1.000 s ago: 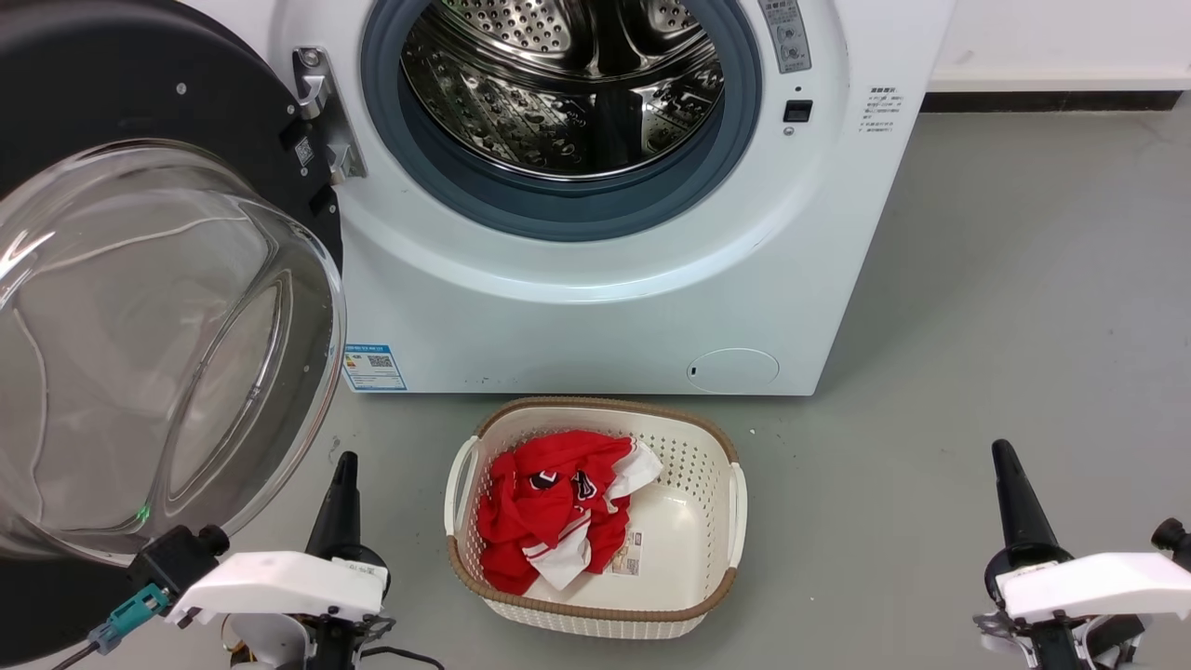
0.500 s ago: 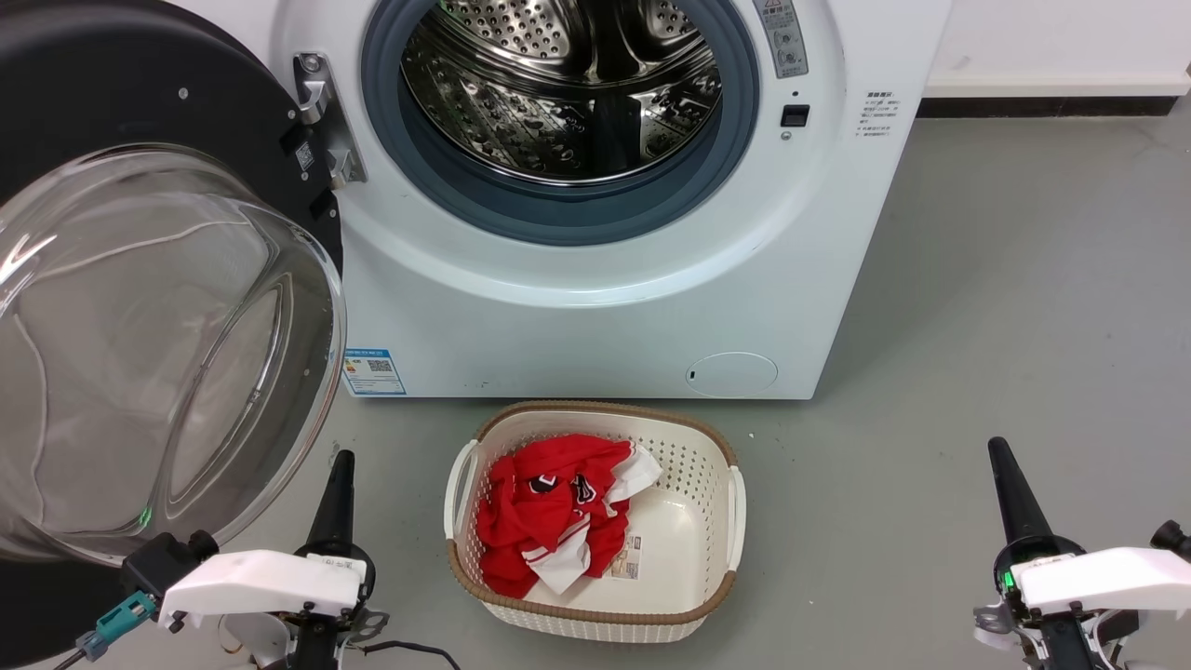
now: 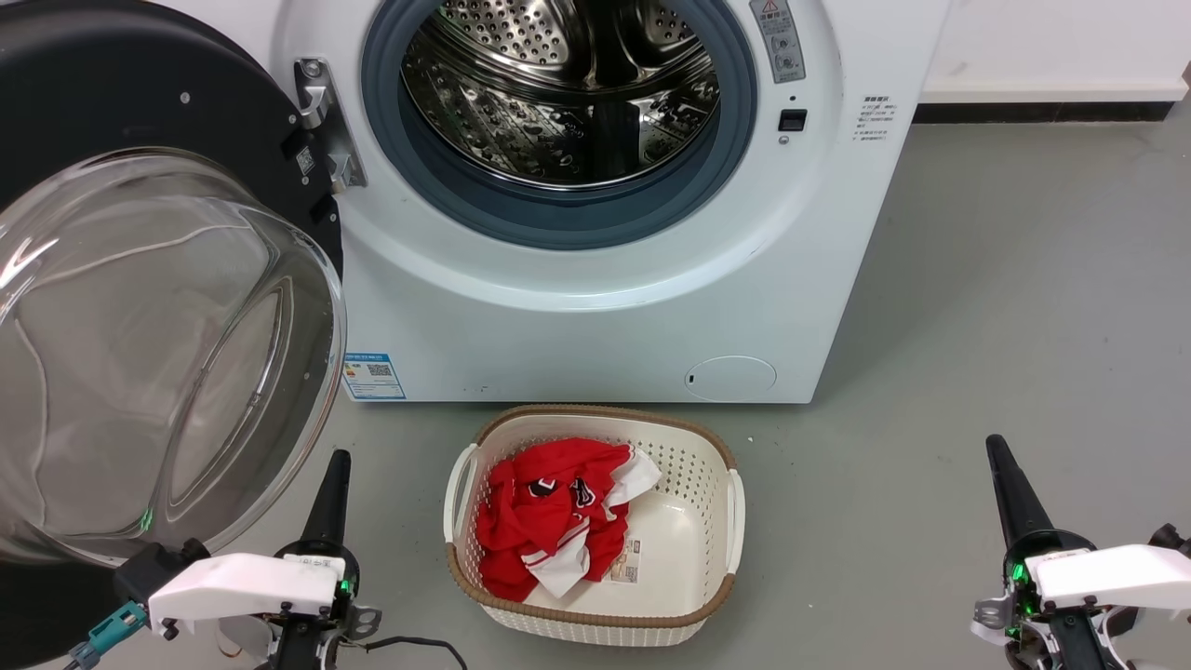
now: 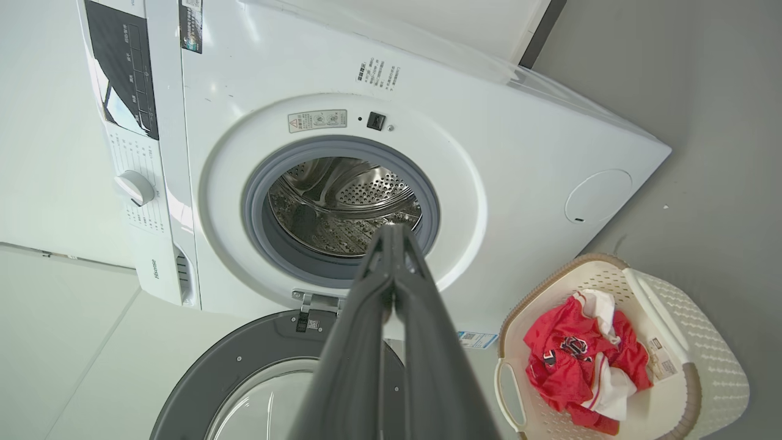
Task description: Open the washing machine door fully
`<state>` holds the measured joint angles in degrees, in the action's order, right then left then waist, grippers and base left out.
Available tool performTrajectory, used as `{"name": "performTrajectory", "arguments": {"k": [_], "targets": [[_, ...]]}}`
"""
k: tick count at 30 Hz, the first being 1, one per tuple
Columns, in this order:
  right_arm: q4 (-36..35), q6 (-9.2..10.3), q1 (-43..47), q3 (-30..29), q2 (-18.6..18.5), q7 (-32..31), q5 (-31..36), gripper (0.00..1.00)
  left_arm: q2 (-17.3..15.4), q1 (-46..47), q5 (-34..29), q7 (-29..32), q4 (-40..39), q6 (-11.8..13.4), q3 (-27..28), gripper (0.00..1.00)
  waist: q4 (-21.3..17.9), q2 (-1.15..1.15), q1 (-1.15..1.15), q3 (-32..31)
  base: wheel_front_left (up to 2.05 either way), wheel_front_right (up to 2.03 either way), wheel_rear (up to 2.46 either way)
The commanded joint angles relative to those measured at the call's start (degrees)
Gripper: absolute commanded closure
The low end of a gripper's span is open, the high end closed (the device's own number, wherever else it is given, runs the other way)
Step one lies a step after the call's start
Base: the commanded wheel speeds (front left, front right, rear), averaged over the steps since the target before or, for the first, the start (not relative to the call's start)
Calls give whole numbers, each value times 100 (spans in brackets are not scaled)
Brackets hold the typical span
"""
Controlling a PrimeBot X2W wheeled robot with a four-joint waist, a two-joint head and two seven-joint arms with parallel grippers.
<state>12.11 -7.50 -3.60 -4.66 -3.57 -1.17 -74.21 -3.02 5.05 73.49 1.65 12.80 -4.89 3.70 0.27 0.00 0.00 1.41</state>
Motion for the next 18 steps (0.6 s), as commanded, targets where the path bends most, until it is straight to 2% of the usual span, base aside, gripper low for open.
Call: {"name": "performTrajectory", "arguments": {"k": [1,18], "targets": [[-2,1,-137,-12,-30,-44,-153,100,-16,115,138,37,-9,-43,23,100,-1,0,0,-4,0,0,0],[89,1,-204,-54,-18,-249,-981,100,-12,137,977,253,59,-156,149,100,-12,0,0,-55,0,0,0]]}}
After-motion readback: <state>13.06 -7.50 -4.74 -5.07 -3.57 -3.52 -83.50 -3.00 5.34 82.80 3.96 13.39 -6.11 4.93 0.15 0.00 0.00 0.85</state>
